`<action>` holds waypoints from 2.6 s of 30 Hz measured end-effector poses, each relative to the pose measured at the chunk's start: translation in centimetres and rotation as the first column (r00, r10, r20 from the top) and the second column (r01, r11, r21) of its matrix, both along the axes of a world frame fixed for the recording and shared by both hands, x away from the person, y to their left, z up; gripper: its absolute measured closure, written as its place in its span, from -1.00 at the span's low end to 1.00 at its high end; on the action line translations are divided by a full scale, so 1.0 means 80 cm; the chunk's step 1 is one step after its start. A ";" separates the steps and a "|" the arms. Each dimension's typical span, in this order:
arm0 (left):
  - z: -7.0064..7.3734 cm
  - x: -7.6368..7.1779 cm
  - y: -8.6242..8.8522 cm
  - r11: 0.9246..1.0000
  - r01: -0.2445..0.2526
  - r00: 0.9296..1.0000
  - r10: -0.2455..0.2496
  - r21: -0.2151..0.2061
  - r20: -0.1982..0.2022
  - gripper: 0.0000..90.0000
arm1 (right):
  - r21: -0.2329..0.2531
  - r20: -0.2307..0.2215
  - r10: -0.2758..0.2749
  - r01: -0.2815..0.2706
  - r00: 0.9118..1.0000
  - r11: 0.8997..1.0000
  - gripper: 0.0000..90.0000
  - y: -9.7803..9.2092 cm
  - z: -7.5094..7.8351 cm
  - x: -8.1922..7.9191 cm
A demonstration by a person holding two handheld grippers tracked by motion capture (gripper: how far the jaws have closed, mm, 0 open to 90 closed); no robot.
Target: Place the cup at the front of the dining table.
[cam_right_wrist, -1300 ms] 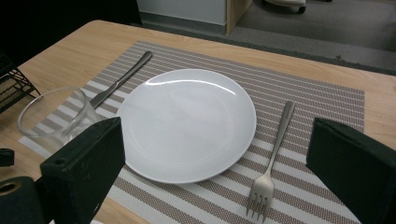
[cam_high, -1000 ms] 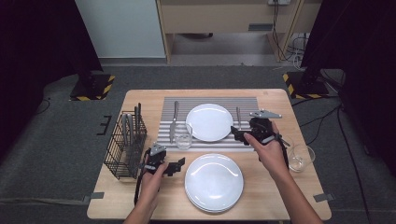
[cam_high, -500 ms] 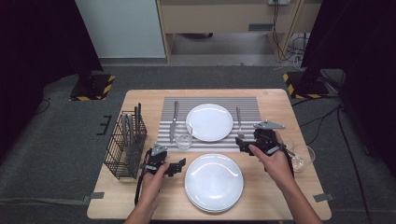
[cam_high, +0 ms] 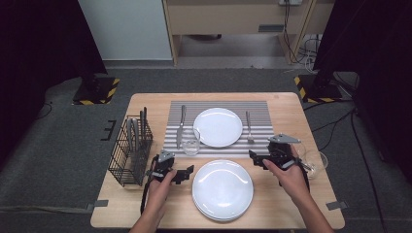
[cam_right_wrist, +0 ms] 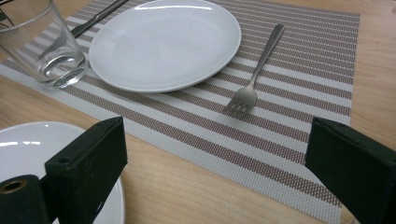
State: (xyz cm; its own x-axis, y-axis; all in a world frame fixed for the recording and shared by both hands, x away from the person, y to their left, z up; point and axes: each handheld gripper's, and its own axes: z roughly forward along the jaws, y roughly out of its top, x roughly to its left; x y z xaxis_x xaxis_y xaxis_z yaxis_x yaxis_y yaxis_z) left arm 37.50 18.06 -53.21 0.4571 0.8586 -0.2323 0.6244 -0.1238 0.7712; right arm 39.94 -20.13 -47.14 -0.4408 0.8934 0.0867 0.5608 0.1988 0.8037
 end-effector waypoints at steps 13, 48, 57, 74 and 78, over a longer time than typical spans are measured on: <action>0.000 0.001 0.003 1.000 -0.010 1.000 0.010 -0.010 -0.003 -0.89 | -0.008 -0.027 0.008 -0.009 1.000 1.000 -0.87 -0.008 -0.023 -0.017; -0.002 0.002 0.005 1.000 -0.006 1.000 0.006 -0.006 -0.014 -0.88 | -0.087 -0.079 0.004 -0.011 0.997 0.996 -0.88 -0.029 -0.059 -0.050; -0.004 0.002 0.004 1.000 -0.004 1.000 0.004 -0.001 -0.013 -0.88 | -0.108 -0.111 -0.014 0.002 0.994 0.994 -0.89 -0.035 -0.070 -0.050; -0.004 0.002 0.005 1.000 -0.004 1.000 0.004 -0.004 -0.014 -0.89 | -0.138 -0.107 -0.041 0.026 0.993 0.990 -0.98 -0.031 -0.084 -0.046; -0.004 0.002 0.005 1.000 -0.003 1.000 0.003 -0.001 -0.015 -0.88 | -0.143 -0.106 -0.042 0.026 0.994 0.989 -0.99 -0.031 -0.085 -0.045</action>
State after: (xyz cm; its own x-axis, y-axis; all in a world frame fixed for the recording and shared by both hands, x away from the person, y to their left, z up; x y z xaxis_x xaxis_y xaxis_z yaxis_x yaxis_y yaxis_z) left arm 37.67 18.42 -53.55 0.4512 0.8595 -0.2403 0.6362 -0.1209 0.7620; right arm 36.33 -22.61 -53.91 -0.4048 0.9144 0.0042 0.6514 0.2852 0.7031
